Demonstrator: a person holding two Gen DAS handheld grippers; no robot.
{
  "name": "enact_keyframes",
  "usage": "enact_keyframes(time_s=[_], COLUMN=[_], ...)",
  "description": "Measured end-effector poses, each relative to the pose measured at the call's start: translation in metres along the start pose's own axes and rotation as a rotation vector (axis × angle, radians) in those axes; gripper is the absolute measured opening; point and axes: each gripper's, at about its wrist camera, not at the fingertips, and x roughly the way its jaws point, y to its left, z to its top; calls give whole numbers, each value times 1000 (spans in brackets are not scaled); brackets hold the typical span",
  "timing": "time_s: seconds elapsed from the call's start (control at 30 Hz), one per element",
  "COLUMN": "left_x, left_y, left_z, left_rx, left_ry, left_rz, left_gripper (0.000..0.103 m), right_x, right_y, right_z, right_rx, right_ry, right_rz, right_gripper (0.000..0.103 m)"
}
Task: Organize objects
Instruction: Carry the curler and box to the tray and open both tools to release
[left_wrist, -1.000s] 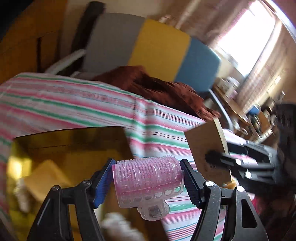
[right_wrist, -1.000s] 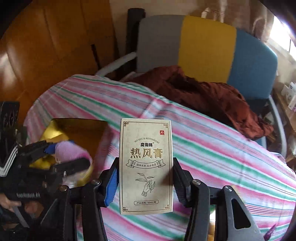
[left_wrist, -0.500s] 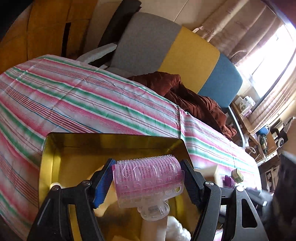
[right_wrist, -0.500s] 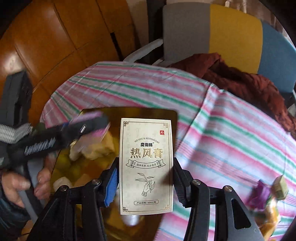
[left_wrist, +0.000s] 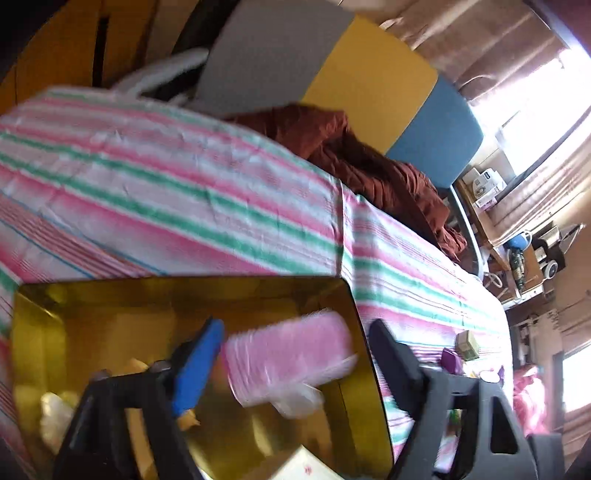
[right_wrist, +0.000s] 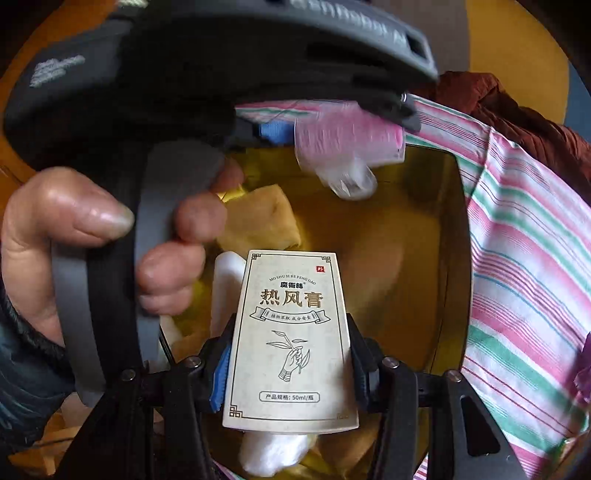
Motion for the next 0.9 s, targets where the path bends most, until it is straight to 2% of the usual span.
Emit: enact_keyframes(time_s=[0.1, 0.33, 0.5, 0.6, 0.77, 0.9], left_x=[-4, -53, -83, -93, -109, -119], left_y=[4, 21, 32, 41, 61, 79], left_z=[-3, -24, -54, -76, -108, -127], left_rx=[-28, -71, -68, -87, -136, -176], left_ry=[-13, -112, -158, -159, -168, -171], left_rz=[17, 41, 65, 68, 83, 107], left_gripper=[90, 90, 90, 90, 90, 90], right_x=[-13, -44, -57, -49, -28, -17], right_y=[-8, -20, -18, -19, -24, -6], right_z=[1, -13, -36, -37, -23, -11], right_rx=[22, 81, 93, 104, 122, 81], right_ry=[-64, -143, -135, -94, -105, -92], right_rz=[-51, -59, 14, 42, 64, 64], right_gripper=[72, 73, 69, 69, 70, 70])
